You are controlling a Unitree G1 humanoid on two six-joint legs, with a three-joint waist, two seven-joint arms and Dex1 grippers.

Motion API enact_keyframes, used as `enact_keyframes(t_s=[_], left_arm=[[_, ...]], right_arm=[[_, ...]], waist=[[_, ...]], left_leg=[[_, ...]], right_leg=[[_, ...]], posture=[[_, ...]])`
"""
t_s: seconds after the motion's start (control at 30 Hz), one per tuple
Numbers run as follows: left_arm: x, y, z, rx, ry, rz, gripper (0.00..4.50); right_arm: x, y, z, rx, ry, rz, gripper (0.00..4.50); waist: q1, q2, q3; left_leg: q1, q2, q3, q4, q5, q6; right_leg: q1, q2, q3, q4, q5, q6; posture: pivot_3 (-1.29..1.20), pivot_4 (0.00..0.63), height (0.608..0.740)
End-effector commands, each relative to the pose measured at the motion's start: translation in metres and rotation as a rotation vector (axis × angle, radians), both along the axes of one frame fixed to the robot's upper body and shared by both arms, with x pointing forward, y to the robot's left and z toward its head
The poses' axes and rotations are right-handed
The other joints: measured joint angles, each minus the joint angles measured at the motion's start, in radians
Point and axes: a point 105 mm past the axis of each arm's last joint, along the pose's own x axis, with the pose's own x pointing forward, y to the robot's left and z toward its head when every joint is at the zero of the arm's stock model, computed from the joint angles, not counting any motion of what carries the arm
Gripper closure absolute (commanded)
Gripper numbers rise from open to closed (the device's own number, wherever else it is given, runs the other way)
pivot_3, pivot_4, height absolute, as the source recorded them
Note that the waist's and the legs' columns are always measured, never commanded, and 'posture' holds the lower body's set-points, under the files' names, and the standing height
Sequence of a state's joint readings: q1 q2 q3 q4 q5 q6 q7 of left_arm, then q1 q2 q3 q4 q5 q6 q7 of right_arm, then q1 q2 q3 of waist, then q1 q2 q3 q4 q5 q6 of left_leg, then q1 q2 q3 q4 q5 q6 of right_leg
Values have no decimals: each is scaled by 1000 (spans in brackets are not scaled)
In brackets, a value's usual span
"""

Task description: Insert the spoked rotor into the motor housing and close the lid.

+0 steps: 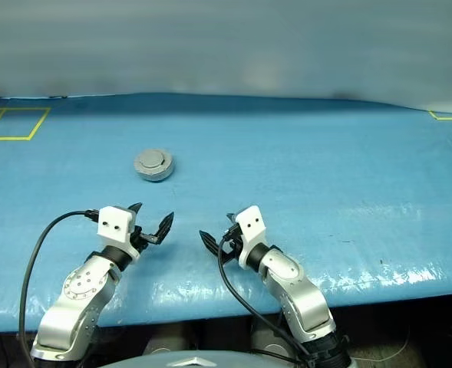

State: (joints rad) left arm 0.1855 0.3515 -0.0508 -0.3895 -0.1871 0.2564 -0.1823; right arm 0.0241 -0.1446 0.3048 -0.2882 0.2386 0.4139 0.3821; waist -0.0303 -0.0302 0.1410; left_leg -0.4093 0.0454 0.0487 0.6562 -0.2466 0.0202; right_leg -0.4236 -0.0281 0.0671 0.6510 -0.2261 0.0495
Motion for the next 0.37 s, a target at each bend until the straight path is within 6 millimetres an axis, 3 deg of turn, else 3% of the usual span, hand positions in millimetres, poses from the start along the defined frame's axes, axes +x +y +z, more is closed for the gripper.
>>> enact_keyframes(t_s=[0.03,0.37], left_arm=[[2,0,7,42,-96,-16,34],[6,-2,3,57,-132,-29,34]], right_arm=[[2,-9,16,-3,-109,-49,0],[-11,-18,9,-65,-172,-84,0]], waist=[[1,0,0],[6,0,0]], left_leg=[[-4,0,0,0,0,0],[-6,-1,1,2,-1,1]], right_leg=[[-4,1,0,0,1,1],[-3,3,-1,-3,1,2]], posture=[[0,150,740],[0,150,740]])
